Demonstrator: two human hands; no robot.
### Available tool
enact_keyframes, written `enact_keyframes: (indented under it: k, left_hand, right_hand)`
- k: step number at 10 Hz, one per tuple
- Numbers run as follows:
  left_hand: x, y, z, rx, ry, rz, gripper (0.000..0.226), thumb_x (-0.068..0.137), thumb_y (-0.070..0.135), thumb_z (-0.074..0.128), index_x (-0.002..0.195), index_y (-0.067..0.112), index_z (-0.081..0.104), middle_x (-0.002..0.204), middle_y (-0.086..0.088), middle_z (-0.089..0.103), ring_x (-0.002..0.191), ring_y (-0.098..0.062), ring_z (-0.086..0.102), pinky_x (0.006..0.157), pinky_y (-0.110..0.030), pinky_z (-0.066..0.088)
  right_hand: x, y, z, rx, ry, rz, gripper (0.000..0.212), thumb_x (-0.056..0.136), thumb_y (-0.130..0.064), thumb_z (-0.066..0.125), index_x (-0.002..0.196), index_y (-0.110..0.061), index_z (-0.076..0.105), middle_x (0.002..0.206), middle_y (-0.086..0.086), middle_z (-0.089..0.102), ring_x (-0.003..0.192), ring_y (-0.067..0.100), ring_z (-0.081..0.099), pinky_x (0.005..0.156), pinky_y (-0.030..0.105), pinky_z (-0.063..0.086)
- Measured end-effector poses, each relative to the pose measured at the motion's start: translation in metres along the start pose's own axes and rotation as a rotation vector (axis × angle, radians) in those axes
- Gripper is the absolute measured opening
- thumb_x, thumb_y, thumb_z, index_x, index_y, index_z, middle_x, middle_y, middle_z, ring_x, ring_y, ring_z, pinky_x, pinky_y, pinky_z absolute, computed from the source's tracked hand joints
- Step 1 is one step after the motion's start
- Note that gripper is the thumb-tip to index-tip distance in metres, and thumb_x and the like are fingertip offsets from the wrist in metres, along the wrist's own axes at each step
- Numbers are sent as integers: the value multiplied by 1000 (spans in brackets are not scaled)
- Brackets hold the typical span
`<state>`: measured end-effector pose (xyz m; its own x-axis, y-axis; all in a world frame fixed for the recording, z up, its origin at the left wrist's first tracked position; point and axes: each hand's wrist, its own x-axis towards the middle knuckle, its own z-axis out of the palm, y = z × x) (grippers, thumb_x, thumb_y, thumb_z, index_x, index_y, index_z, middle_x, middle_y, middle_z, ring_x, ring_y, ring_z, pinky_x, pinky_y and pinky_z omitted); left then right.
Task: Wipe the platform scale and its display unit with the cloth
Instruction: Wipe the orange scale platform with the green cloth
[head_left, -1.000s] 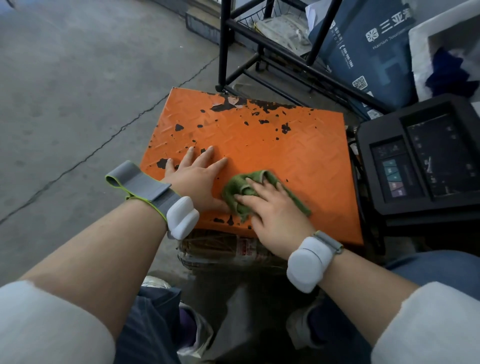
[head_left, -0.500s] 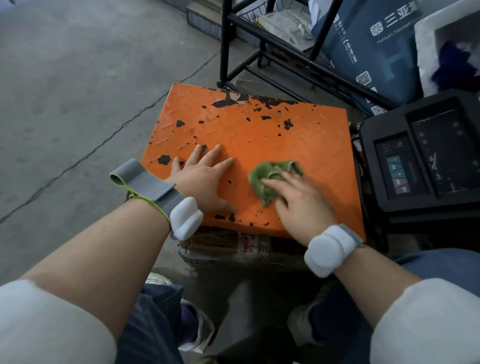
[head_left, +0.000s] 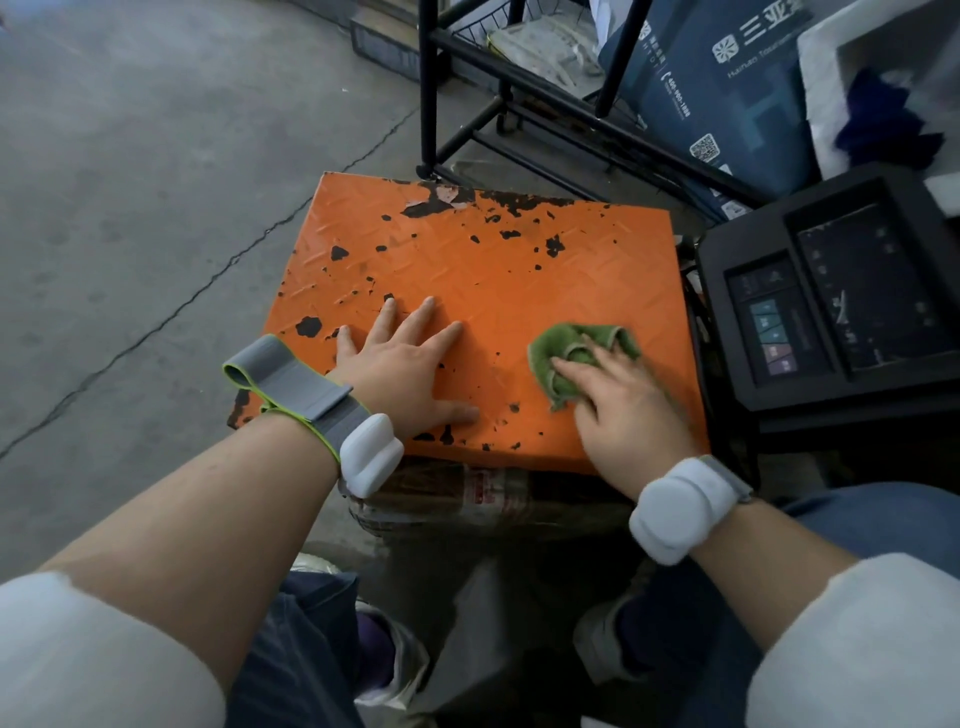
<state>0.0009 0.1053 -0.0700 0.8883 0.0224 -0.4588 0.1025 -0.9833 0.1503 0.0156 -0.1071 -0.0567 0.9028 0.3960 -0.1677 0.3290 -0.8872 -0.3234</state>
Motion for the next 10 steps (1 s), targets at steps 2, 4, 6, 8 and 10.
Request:
enact_keyframes:
  k: [2, 4, 6, 8, 10]
  left_hand:
    - [0, 5, -1, 10, 8, -33, 92, 76, 78, 40, 147, 41, -5, 157, 10, -18, 146, -27, -15, 114, -63, 3]
    - [0, 5, -2, 23, 8, -37, 91, 77, 75, 42, 147, 41, -5, 157, 9, -18, 146, -27, -15, 114, -63, 4]
    - [1, 6, -2, 13, 9, -39, 90, 78, 75, 42, 147, 41, -4, 157, 9, -17, 146, -27, -14, 114, -62, 4]
    - [1, 5, -2, 6, 13, -40, 90, 78, 74, 43, 148, 40, -3, 157, 9, -16, 146, -27, -14, 114, -62, 4]
    - [1, 6, -2, 5, 22, -40, 90, 78, 73, 44, 148, 40, -3, 158, 9, -16, 146, -27, -14, 114, -63, 4]
  right_hand:
    - [-18, 1, 11, -10, -65, -156, 47, 91, -17, 41, 136, -32, 47, 153, 0, 30, 144, 25, 22, 118, 36, 5]
    - [-10, 18, 3, -11, 57, 122, 48, 95, -16, 40, 141, -30, 39, 156, 4, 24, 144, 27, 17, 120, 44, 9]
    - [-19, 21, 7, 6, 27, 57, 48, 94, -14, 41, 139, -31, 41, 155, 2, 25, 144, 26, 20, 120, 41, 11]
    - [-24, 16, 12, -8, 53, 115, 49, 96, -16, 38, 143, -29, 35, 157, 5, 18, 145, 28, 12, 120, 42, 6]
    - [-9, 33, 5, 93, 160, 250, 48, 95, -14, 41, 142, -25, 39, 155, 8, 24, 144, 28, 17, 117, 45, 21]
